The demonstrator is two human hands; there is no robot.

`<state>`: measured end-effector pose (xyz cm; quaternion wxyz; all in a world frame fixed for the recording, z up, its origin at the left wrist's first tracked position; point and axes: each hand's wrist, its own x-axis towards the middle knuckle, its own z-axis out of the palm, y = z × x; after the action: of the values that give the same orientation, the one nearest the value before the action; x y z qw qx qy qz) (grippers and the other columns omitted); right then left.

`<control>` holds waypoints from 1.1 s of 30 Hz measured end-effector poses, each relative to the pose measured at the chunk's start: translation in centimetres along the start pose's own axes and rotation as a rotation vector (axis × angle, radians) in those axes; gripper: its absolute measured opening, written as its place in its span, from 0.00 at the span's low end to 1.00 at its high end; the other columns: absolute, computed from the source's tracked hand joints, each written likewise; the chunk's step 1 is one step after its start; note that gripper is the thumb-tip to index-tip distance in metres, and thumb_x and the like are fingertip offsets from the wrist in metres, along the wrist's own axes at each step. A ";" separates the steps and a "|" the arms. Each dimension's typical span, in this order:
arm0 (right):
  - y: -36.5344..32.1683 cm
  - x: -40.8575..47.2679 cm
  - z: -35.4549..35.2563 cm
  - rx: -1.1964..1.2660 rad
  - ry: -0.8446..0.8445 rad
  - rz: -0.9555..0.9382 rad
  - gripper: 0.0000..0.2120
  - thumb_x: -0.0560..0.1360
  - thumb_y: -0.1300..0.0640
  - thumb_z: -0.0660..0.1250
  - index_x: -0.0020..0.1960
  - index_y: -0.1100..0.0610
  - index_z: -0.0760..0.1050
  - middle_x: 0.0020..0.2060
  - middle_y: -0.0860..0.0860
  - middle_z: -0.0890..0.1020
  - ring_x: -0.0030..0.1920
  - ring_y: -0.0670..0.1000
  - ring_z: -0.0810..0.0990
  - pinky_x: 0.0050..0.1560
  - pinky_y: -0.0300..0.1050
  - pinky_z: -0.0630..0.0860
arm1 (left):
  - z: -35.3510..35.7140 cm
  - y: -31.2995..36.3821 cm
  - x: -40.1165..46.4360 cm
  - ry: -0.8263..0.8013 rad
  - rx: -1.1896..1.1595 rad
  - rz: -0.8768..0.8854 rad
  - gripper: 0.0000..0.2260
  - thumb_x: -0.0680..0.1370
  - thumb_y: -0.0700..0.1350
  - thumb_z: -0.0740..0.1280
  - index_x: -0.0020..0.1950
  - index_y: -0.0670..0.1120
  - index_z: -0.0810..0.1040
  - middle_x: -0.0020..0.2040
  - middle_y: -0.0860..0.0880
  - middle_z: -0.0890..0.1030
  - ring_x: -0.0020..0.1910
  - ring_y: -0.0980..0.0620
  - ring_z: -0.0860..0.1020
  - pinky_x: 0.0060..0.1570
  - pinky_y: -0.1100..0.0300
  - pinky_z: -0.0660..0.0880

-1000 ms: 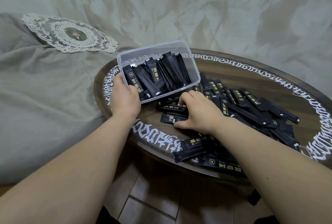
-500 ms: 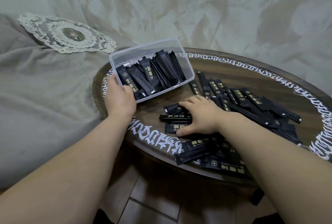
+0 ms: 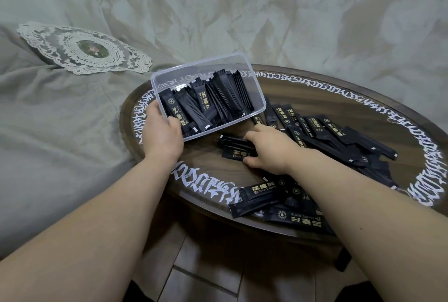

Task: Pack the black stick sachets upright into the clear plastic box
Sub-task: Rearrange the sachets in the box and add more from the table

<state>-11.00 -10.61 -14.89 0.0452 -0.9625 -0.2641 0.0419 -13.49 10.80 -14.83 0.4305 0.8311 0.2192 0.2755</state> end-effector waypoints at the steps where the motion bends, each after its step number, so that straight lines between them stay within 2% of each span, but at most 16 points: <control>1: 0.0 0.0 -0.1 0.022 -0.004 0.002 0.24 0.72 0.45 0.68 0.63 0.55 0.72 0.57 0.54 0.73 0.59 0.56 0.73 0.59 0.50 0.72 | 0.0 0.0 0.0 0.000 0.003 0.000 0.19 0.78 0.37 0.56 0.69 0.45 0.67 0.39 0.53 0.73 0.41 0.51 0.69 0.38 0.64 0.59; 4: 0.1 -0.3 -0.5 0.072 0.006 -0.003 0.19 0.73 0.49 0.69 0.61 0.55 0.74 0.54 0.53 0.77 0.55 0.55 0.75 0.55 0.46 0.72 | 0.0 0.0 0.0 -0.013 0.008 0.004 0.20 0.77 0.37 0.56 0.69 0.45 0.67 0.36 0.57 0.71 0.39 0.52 0.69 0.36 0.65 0.59; 7: 0.3 -0.7 -1.0 0.153 0.047 0.008 0.13 0.72 0.51 0.70 0.56 0.53 0.77 0.48 0.51 0.81 0.50 0.54 0.78 0.47 0.43 0.71 | -0.1 0.0 -0.1 -0.016 0.010 0.005 0.19 0.78 0.37 0.56 0.69 0.45 0.67 0.36 0.57 0.71 0.35 0.55 0.68 0.37 0.64 0.59; 9: 0.5 -0.9 -1.2 0.204 0.077 0.015 0.10 0.72 0.53 0.70 0.53 0.53 0.78 0.45 0.51 0.82 0.48 0.54 0.79 0.47 0.44 0.73 | -0.1 0.1 -0.1 -0.018 0.008 0.005 0.19 0.78 0.37 0.56 0.68 0.46 0.67 0.36 0.57 0.71 0.34 0.58 0.69 0.38 0.62 0.60; 12: 0.6 -1.2 -1.5 0.267 0.138 0.015 0.06 0.73 0.55 0.69 0.50 0.53 0.79 0.42 0.51 0.82 0.47 0.54 0.78 0.47 0.47 0.74 | -0.1 0.0 -0.2 -0.021 0.007 0.007 0.19 0.77 0.37 0.57 0.68 0.46 0.67 0.37 0.53 0.74 0.36 0.52 0.71 0.40 0.60 0.61; 14: 0.7 -1.6 -1.9 0.340 0.198 0.020 0.05 0.74 0.56 0.69 0.49 0.54 0.79 0.40 0.50 0.80 0.46 0.53 0.78 0.46 0.45 0.72 | -0.1 0.0 -0.2 -0.024 0.009 0.022 0.19 0.77 0.38 0.57 0.69 0.45 0.67 0.42 0.50 0.76 0.40 0.49 0.71 0.41 0.59 0.62; 17: 0.9 -1.8 -2.5 0.444 0.308 0.033 0.06 0.74 0.57 0.69 0.50 0.55 0.79 0.37 0.47 0.78 0.42 0.51 0.76 0.41 0.43 0.67 | -0.1 0.1 -0.4 -0.042 0.028 0.054 0.20 0.78 0.38 0.58 0.70 0.46 0.65 0.39 0.51 0.75 0.35 0.53 0.71 0.40 0.60 0.61; 20: 0.9 -1.7 -3.0 0.522 0.441 0.078 0.03 0.75 0.55 0.69 0.44 0.53 0.76 0.32 0.44 0.75 0.38 0.50 0.74 0.37 0.41 0.62 | 0.0 -0.1 -0.5 -0.064 0.035 0.080 0.22 0.78 0.39 0.58 0.72 0.47 0.63 0.44 0.48 0.78 0.39 0.50 0.72 0.41 0.59 0.63; 24: 0.5 -0.7 -4.2 0.686 0.673 0.179 0.04 0.74 0.55 0.69 0.48 0.54 0.79 0.37 0.46 0.79 0.41 0.49 0.77 0.42 0.42 0.71 | 0.0 0.0 -0.6 -0.079 0.044 0.076 0.23 0.77 0.39 0.59 0.73 0.47 0.62 0.44 0.47 0.78 0.40 0.48 0.73 0.41 0.57 0.64; 29: -1.4 2.6 -6.1 0.943 0.859 0.245 0.03 0.74 0.54 0.68 0.48 0.51 0.78 0.40 0.44 0.80 0.44 0.47 0.78 0.46 0.39 0.72 | 0.1 -0.1 -0.7 -0.075 0.056 0.086 0.23 0.77 0.38 0.58 0.72 0.48 0.62 0.45 0.47 0.78 0.40 0.48 0.72 0.41 0.57 0.63; 31: -2.4 3.7 -7.0 0.963 0.907 0.238 0.05 0.75 0.54 0.68 0.50 0.53 0.79 0.40 0.44 0.79 0.43 0.46 0.77 0.43 0.36 0.70 | 0.1 -0.1 -0.7 -0.081 0.053 0.088 0.23 0.77 0.38 0.59 0.72 0.48 0.62 0.45 0.49 0.78 0.40 0.49 0.72 0.41 0.58 0.63; 33: -3.4 5.2 -7.7 1.020 0.973 0.247 0.06 0.76 0.54 0.67 0.50 0.55 0.78 0.39 0.45 0.79 0.43 0.47 0.77 0.44 0.38 0.71 | 0.2 -0.3 -0.6 -0.077 0.054 0.088 0.23 0.77 0.38 0.59 0.72 0.48 0.62 0.46 0.50 0.78 0.41 0.50 0.72 0.41 0.59 0.63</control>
<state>-7.46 -5.55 -7.13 0.5972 -0.7539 -0.0505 -0.2691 -13.89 10.48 -15.33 0.4035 0.8612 0.1730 0.2561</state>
